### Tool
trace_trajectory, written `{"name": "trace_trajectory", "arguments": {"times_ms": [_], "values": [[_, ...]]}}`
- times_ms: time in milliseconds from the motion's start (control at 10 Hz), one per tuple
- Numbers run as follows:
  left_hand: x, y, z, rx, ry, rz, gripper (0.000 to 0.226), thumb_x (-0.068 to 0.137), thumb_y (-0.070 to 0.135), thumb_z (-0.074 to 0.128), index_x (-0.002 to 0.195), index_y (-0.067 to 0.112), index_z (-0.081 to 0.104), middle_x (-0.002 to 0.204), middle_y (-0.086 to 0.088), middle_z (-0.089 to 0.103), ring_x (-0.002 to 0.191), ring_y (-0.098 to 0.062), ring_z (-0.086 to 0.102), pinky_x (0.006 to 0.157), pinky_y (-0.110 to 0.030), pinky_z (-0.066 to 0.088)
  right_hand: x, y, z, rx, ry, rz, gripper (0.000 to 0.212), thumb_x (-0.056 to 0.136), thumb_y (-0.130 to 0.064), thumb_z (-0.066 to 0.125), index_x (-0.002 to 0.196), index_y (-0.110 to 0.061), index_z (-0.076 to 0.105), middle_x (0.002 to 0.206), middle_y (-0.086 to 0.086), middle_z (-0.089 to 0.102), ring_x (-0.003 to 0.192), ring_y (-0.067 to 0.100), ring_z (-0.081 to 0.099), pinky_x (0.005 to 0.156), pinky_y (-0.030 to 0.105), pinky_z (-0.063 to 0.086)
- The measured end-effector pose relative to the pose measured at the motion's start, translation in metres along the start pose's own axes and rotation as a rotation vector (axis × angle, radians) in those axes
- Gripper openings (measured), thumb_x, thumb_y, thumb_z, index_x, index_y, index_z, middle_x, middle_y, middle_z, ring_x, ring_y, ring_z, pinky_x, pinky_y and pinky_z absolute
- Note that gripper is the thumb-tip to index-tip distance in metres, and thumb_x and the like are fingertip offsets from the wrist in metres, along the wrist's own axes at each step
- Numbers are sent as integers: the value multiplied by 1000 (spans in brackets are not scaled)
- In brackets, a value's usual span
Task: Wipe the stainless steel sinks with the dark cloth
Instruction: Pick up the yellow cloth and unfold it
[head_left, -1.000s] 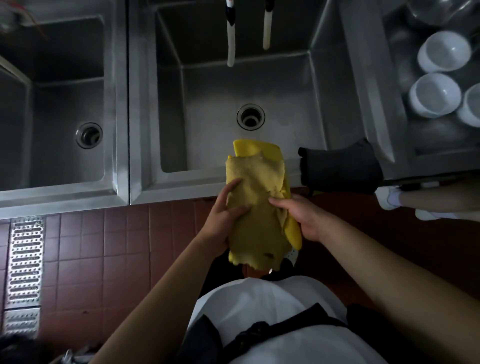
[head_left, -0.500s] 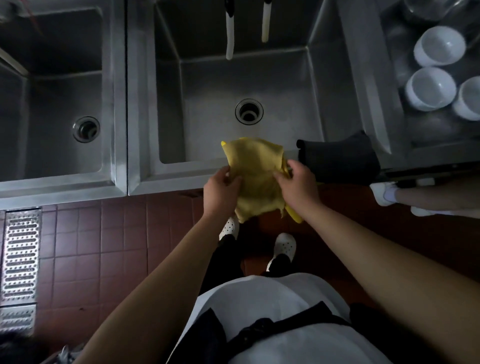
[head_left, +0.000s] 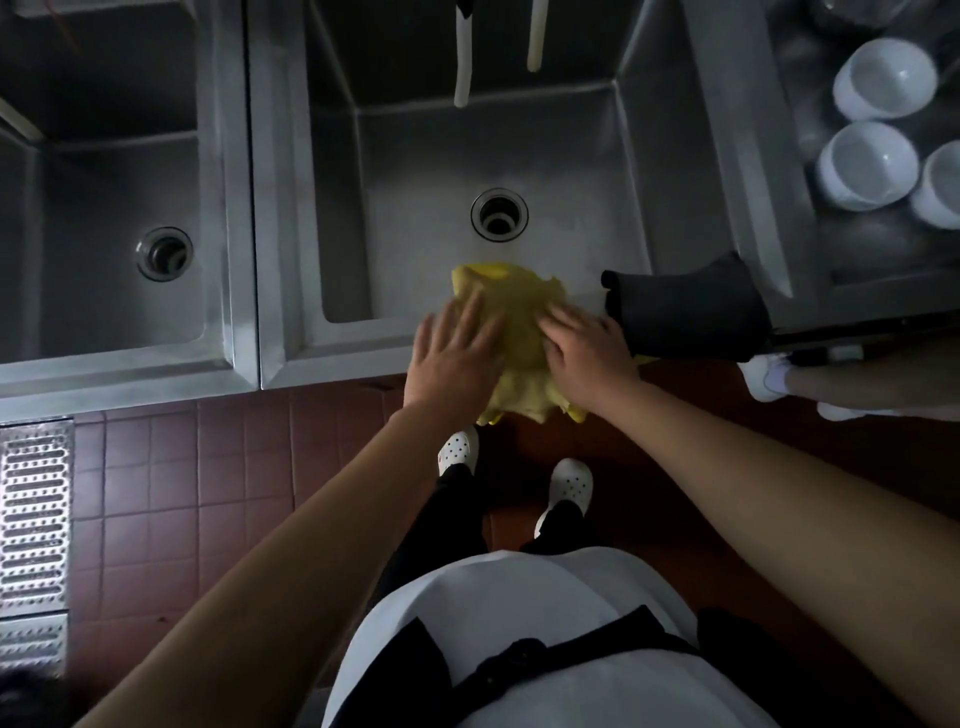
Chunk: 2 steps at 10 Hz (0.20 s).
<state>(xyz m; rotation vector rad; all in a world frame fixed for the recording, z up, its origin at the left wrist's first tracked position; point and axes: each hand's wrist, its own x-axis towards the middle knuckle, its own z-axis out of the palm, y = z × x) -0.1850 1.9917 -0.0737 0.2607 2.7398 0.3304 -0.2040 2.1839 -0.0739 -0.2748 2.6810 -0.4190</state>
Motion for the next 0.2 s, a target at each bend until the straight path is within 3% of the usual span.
{"name": "trace_trajectory", "arguments": {"times_ms": [100,200], "values": [[5,-16,3,65,-169,30,69,97,68,20,154,45,-10,167,7,-11,153,-30,-12,123,-52,-6,0,-3,0,-61,-158,33,59,102,-50,27,156,-32,13,166,-6,3,152,21,4,121,50,3],[12,-22,-4,35,-159,56,67,97,68,24,155,47,-4,167,6,-8,152,-31,-12,123,-52,-6,0,-4,-3,-73,-182,45,65,100,-55,27,156,-35,2,166,-7,-6,152,24,-3,120,53,3]]}}
